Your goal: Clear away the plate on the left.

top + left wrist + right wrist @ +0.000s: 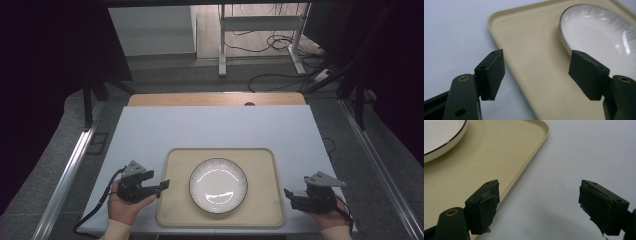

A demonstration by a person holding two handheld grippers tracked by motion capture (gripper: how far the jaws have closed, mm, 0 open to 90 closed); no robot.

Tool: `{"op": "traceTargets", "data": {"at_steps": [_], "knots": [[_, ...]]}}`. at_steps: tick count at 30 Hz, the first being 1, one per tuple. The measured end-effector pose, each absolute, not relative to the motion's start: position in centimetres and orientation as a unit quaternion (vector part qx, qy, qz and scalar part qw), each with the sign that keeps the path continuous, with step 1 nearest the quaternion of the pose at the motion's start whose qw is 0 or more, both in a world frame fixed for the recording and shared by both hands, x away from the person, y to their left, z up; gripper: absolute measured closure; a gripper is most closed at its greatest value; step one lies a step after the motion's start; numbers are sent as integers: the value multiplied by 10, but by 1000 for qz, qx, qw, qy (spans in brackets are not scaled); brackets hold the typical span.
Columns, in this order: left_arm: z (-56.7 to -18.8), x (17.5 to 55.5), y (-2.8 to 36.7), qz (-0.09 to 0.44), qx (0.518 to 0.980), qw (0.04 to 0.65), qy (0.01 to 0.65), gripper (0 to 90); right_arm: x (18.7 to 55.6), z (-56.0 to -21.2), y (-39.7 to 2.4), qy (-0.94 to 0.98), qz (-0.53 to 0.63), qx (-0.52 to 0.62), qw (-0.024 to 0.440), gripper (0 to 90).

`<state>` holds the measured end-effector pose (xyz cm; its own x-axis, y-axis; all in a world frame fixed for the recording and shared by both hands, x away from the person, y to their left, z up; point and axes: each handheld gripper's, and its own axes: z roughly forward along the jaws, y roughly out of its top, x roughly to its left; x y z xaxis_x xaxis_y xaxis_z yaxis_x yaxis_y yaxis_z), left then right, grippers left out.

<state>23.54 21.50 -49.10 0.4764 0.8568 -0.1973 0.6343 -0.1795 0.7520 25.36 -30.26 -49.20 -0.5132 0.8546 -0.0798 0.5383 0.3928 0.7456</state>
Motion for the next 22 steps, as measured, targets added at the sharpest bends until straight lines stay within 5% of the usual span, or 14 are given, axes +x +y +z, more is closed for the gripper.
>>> {"op": "traceTargets", "data": {"at_steps": [22], "knots": [[-503, 244, 239, 132, 755, 395, 507, 286, 258, -492, -297, 805, 341, 423, 239, 173]]}}
